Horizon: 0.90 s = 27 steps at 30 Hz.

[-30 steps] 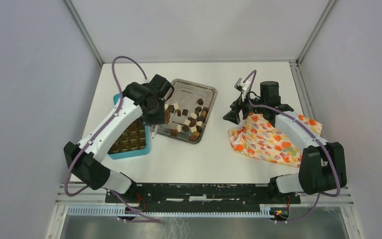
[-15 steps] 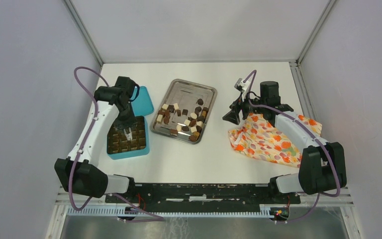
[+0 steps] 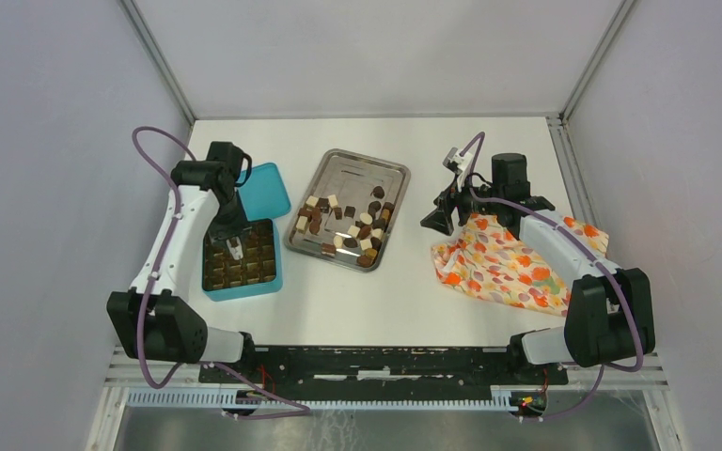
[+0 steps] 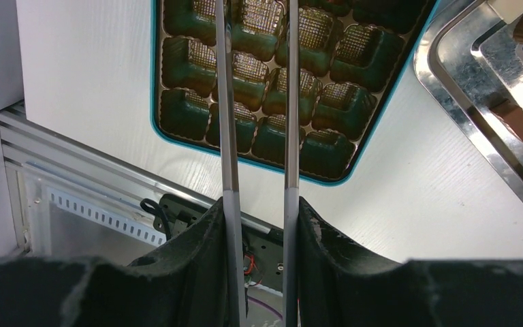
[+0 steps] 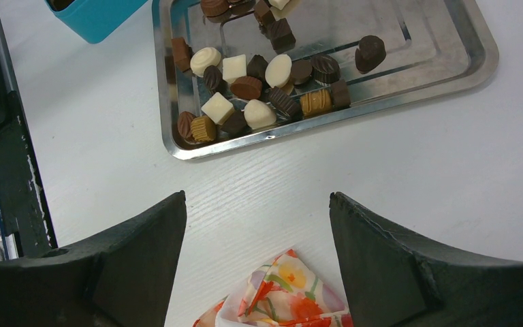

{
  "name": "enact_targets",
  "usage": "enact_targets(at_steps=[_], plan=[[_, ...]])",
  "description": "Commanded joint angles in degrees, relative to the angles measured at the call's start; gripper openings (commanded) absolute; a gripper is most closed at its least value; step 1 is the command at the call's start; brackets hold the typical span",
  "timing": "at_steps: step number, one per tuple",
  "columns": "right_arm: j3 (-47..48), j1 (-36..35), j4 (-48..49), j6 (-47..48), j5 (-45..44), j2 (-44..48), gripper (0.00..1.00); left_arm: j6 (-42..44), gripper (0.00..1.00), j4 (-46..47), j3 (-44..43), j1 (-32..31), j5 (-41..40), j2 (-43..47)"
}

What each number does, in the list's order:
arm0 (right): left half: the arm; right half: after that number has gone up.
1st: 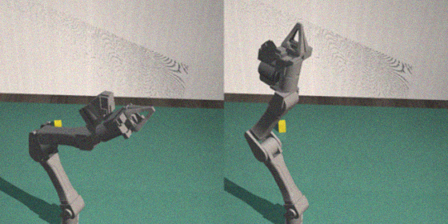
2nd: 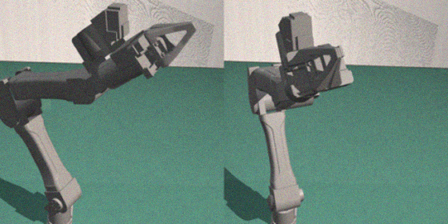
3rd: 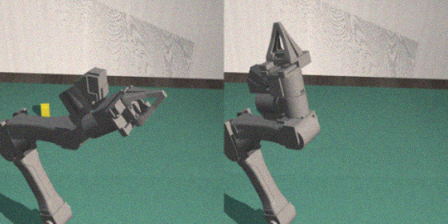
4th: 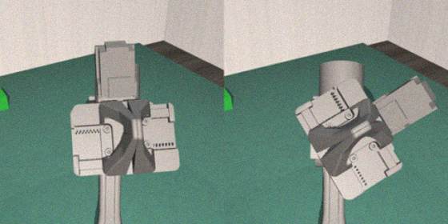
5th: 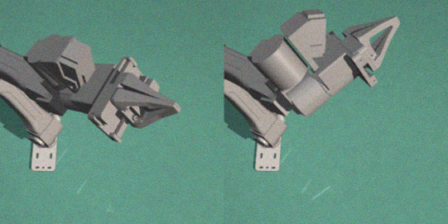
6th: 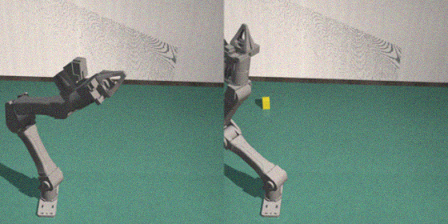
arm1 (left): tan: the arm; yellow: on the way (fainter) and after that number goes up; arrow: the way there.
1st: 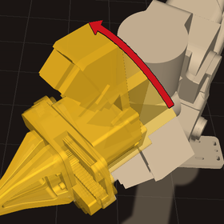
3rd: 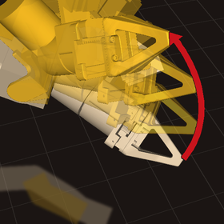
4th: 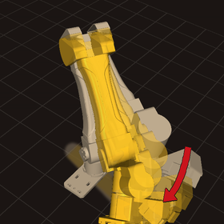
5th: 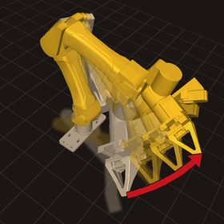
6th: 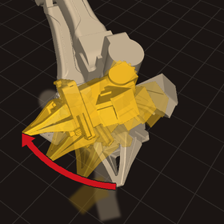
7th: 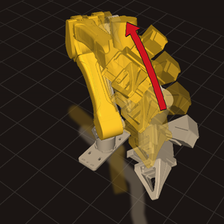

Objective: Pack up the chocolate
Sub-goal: Place the fake chocolate in the packing box.

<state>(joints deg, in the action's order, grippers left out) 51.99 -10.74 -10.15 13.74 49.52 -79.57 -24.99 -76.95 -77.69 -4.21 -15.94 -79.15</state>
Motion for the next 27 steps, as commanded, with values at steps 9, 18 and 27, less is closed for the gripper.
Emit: enact_targets(at_steps=[9, 18, 27], plan=[[0.13, 0.17, 1.63, 0.05, 1.28, 0.41, 0.82, 2.3, 0.24, 2.0, 3.14, 0.33, 1.48, 0.83], [0.04, 0.2, 1.65, -0.03, 1.37, 0.61, 0.82, 2.35, 0.36, 2.15, 3.16, 0.32, 1.27, 0.49], [0.02, 0.16, 1.7, -0.11, 1.62, 0.67, 0.82, 2.29, 0.42, 1.78, 2.72, 0.32, 0.97, 0.84]])
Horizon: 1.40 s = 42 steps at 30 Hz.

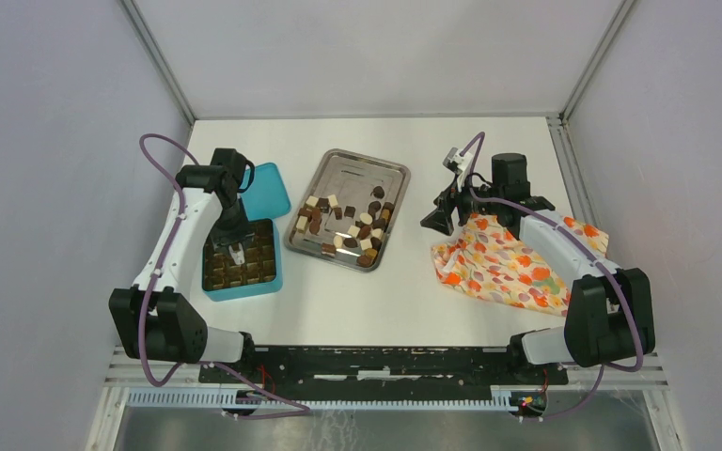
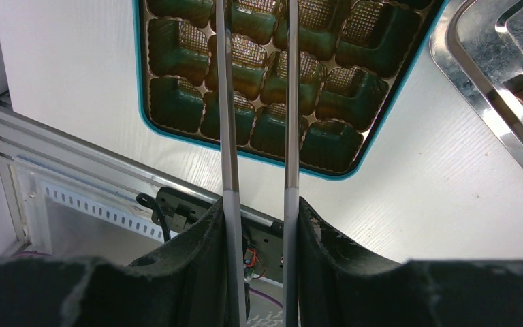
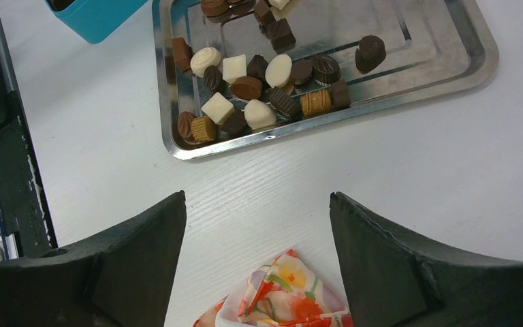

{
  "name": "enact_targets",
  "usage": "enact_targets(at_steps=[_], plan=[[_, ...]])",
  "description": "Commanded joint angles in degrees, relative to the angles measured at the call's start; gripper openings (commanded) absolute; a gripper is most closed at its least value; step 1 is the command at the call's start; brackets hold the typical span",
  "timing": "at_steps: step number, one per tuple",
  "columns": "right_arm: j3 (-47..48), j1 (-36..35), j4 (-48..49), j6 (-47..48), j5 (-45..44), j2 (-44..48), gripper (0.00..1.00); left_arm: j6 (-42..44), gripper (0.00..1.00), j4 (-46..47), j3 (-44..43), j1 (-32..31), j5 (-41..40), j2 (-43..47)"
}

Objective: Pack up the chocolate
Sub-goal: Place the fake chocolate in the packing box, then pick up the fake chocolate from the plate.

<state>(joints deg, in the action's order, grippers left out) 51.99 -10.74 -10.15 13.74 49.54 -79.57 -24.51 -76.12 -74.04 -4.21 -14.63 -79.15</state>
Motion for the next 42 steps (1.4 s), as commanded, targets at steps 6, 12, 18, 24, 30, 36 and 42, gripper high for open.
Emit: enact_targets(at_steps=[6, 12, 18, 24, 30, 36, 42], plan=[[0.0, 0.25, 1.7, -0.11, 1.64, 0.73, 0.83, 1.83, 0.44, 0.79, -1.15, 0.34, -0.79, 0.88], [0.04, 0.12, 1.64, -0.11, 1.7, 0.73, 0.82, 1.91, 0.48, 0.62, -1.63, 0.28, -0.97, 0.81], [0.22, 0.17, 1.63, -0.11, 1.79, 0.61, 0.83, 1.58, 0.42, 0.26, -3.12, 0.31, -0.49, 1.42], [0.48, 0.18, 1.45, -0.19, 1.79, 0.43, 0.83, -0.17, 0.37, 1.84, -9.12, 0.23, 11.23, 5.21], [0.65, 0.25, 1.34, -0.29, 1.96, 0.03, 0.82, -3.97, 0.35, 8.83, -6.42, -2.09, 26.2, 9.12], [0.53, 0.14, 1.5, -0.32, 2.05, 0.01, 0.82, -9.92, 0.35, 15.45, -2.26, -11.91, 24.59, 8.58], [0.18, 0.14, 1.7, -0.21, 1.97, 0.31, 0.83, -11.32, 0.36, 14.79, -4.59, -21.16, 19.28, 1.27]])
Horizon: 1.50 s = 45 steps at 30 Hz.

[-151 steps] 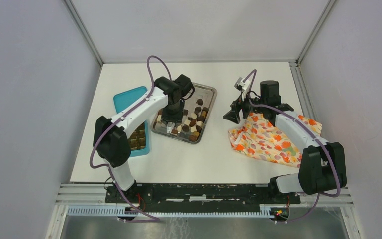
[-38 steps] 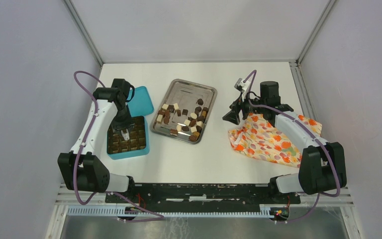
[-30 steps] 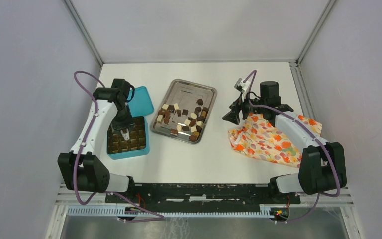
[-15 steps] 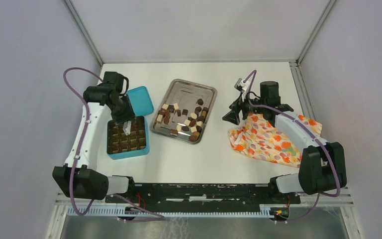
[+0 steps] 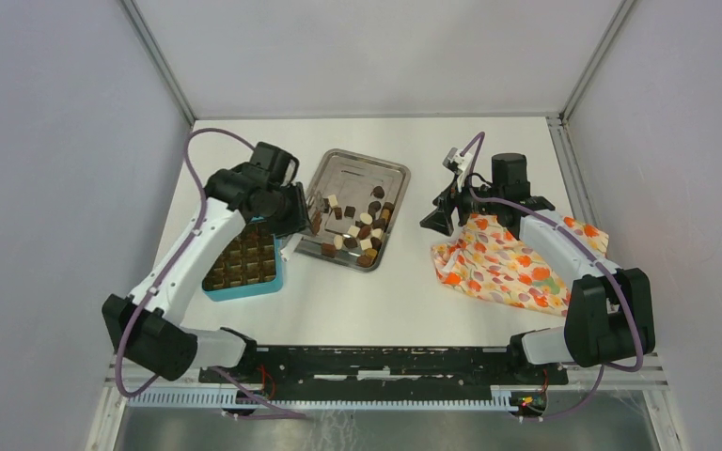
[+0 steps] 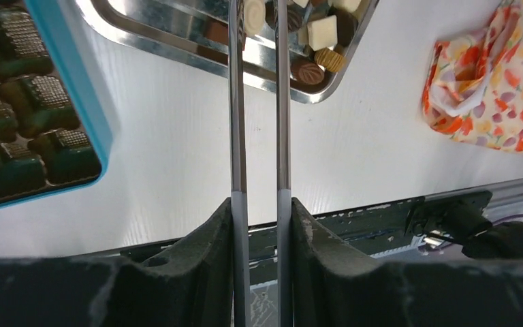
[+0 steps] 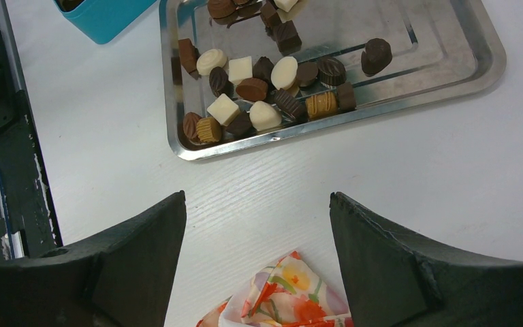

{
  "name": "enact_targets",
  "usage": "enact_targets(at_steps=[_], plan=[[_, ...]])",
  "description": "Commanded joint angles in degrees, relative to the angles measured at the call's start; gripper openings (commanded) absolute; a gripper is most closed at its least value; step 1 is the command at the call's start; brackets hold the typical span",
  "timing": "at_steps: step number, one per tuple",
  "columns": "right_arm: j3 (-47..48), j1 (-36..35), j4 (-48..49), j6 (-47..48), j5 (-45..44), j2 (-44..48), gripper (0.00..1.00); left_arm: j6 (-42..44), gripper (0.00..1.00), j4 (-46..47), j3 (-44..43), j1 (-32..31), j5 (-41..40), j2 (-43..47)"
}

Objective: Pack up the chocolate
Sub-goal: Pick up the fake chocolate from the plate.

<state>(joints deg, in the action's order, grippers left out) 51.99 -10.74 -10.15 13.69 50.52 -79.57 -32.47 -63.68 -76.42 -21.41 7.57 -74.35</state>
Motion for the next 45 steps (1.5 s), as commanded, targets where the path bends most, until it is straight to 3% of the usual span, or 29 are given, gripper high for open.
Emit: enact_targets(at_steps=[1, 4, 10, 25, 45], plan=[[0.09, 0.15, 1.74, -0.16, 0.9, 0.39, 0.83, -3.16, 0.36, 0.96, -2.86, -4.91, -5.04, -4.86], [-0.13, 0.15, 1.72, 0.1, 0.72, 0.72, 0.83, -1.95, 0.36, -3.62, -3.81, -6.42, -11.2, -8.73], [-0.2, 0.16, 1.84, 0.12, 0.79, 0.54, 0.83, -0.1, 0.36, -6.0, -3.9, -7.31, -14.9, -11.73], [-0.31, 0.17, 1.89, 0.02, 0.81, 0.43, 0.83, 5.05, 0.38, -5.66, -7.12, -7.49, -15.49, -18.05], [-0.31, 0.14, 1.86, 0.11, 0.72, 0.38, 0.83, 7.3, 0.41, -6.19, -7.99, -7.46, -15.59, -20.09]])
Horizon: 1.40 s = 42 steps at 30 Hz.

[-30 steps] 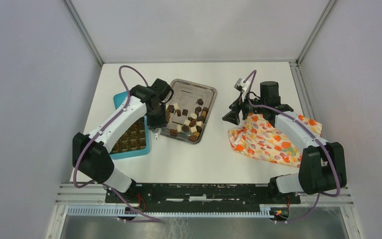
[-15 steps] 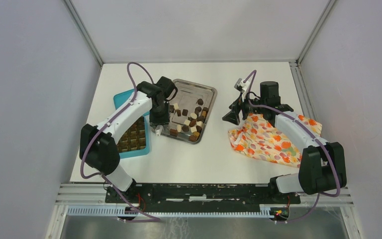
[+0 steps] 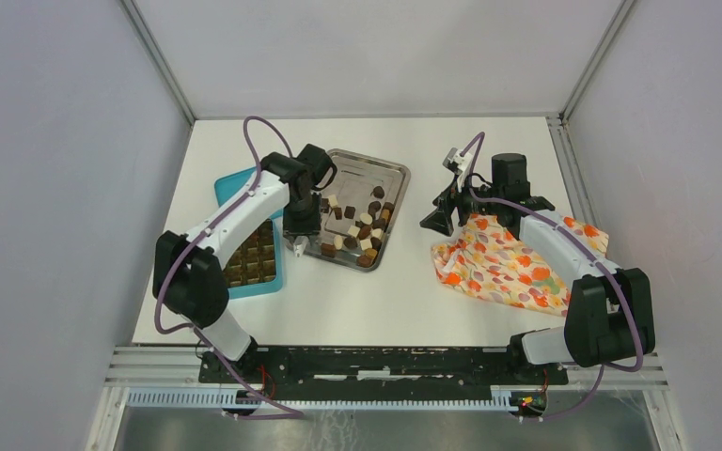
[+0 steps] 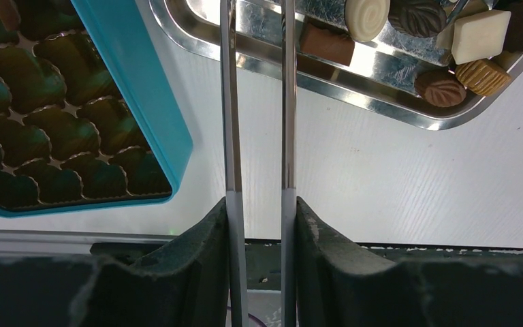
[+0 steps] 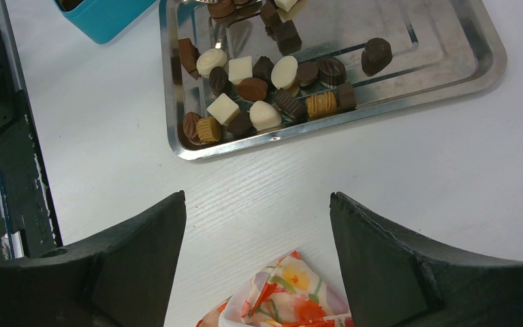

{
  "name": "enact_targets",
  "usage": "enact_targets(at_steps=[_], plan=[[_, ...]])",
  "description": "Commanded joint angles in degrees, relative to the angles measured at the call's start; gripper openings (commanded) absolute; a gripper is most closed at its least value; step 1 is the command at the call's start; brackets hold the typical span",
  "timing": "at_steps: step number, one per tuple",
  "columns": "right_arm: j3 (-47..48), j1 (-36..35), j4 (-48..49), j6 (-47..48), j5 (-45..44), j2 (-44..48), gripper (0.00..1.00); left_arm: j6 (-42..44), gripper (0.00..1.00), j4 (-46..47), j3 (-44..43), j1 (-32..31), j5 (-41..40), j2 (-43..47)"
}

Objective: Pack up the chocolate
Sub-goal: Pick up the fake chocolate from the plate.

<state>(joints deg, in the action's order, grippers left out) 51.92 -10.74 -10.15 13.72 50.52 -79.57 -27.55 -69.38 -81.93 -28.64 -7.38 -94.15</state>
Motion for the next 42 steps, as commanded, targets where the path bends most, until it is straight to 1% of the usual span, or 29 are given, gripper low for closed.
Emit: enact_targets(at_steps=[1, 20, 42], plan=[[-0.29, 0.14, 1.88, 0.08, 0.72, 0.32, 0.83, 2.39, 0.41, -0.48, -2.48, -0.23, -0.62, -0.3], [-0.2, 0.19, 1.89, -0.09, 0.89, 0.38, 0.83, 2.41, 0.42, -0.4, -3.61, -0.21, 0.63, 0.01], [-0.24, 0.13, 1.93, -0.09, 0.92, 0.39, 0.83, 3.03, 0.43, -0.31, -2.89, -0.21, 0.49, -1.08]])
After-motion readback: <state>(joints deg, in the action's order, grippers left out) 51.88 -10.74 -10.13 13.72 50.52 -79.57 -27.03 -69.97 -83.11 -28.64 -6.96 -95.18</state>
